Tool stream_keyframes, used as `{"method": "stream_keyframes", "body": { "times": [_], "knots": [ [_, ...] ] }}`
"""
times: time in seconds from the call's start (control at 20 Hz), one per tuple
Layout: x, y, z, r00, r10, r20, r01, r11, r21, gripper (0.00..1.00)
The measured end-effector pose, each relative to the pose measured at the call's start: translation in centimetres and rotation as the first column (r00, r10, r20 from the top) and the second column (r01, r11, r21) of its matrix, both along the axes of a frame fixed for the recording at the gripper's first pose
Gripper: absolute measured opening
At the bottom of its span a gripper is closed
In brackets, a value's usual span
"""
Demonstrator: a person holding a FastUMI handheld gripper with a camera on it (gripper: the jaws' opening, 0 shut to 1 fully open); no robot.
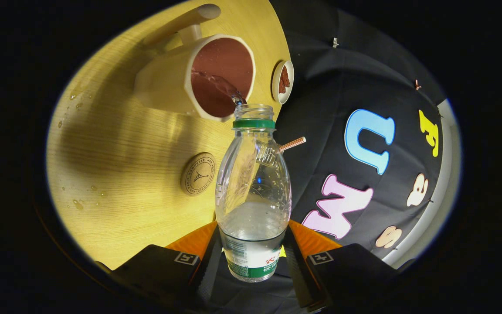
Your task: Take the bottle from table, then pour the juice into the cup, finally place the bottle on the coaster
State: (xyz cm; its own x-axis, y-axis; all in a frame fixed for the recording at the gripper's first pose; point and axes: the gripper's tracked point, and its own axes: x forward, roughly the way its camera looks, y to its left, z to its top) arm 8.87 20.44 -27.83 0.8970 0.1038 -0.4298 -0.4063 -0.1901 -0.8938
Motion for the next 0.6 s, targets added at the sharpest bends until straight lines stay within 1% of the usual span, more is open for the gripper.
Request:
{"method": "stream_keyframes", "body": {
  "times": [0.2, 0.6],
  "knots": [
    [-0.11, -0.15, 0.53, 0.998, 0.045, 0.046, -0.043, 0.998, -0.039, 0.76],
    [-0.10, 0.21, 1.19, 0.994, 0.087, 0.070, -0.082, 0.994, -0.073, 0.76]
  ]
}}
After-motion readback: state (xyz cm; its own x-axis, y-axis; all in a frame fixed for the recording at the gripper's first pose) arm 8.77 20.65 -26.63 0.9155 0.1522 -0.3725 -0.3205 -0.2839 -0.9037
